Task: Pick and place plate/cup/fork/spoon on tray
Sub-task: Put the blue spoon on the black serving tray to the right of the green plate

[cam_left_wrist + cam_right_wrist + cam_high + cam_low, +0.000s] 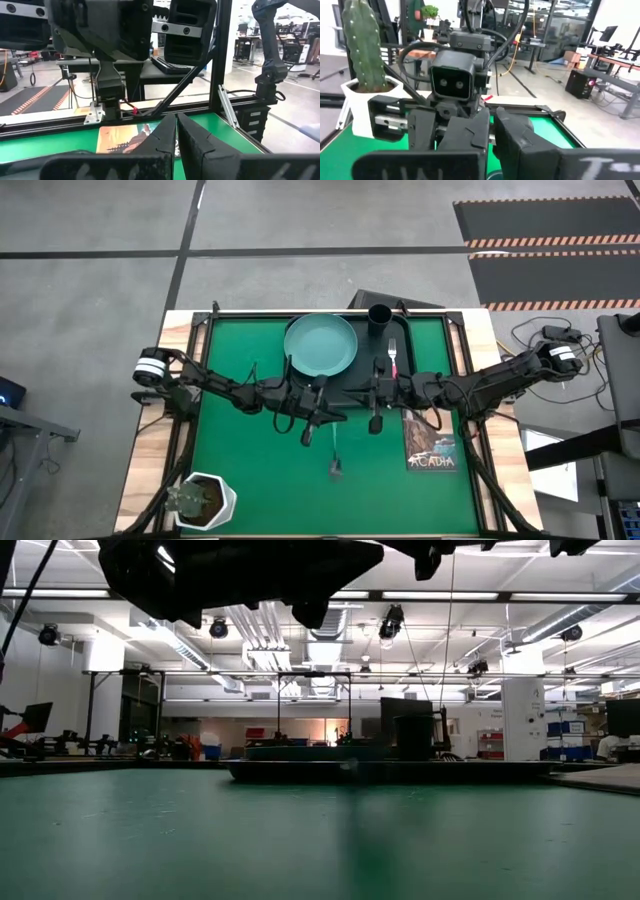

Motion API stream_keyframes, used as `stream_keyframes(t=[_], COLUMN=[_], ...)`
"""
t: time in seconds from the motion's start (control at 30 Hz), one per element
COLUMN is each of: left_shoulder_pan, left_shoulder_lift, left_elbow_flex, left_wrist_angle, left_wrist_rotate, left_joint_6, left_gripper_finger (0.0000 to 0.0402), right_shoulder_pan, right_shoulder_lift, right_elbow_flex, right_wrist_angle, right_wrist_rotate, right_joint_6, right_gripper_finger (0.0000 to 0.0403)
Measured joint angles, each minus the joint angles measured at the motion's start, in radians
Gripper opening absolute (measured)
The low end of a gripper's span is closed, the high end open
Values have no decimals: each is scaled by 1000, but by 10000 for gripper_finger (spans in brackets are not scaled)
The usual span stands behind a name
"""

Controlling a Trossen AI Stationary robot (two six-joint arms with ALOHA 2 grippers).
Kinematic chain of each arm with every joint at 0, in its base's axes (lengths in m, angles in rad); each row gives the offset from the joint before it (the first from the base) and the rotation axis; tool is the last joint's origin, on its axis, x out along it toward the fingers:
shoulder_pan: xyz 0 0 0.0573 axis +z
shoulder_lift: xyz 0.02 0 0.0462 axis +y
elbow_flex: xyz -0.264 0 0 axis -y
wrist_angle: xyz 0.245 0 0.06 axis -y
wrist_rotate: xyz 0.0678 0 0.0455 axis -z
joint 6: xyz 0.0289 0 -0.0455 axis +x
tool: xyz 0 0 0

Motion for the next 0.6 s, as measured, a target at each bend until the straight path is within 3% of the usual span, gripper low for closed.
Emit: stream_keyframes(t=[0.2,0.33,0.47,0.6], left_shoulder_pan=[0,-6,-23,-54], left_shoulder_lift=[-16,-73,-137,-138], left_elbow_flex=[-32,-32,-32,-33], left_wrist_angle=[-42,-267,-515,-595], left_wrist_rotate=[0,-1,-8,-9], left_joint_6=[-33,-78,-113,-99], left_gripper_finger=[0,0,0,0], right_shoulder_pan=[0,2,26,89], right_shoulder_lift=[-43,-102,-130,-127], right_elbow_flex=[6,18,19,19], right_wrist_angle=[-150,-350,-591,-778], right_wrist_rotate=[24,19,8,8], right_joint_6=[-3,43,246,455], right_gripper_finger=[9,9,9,9])
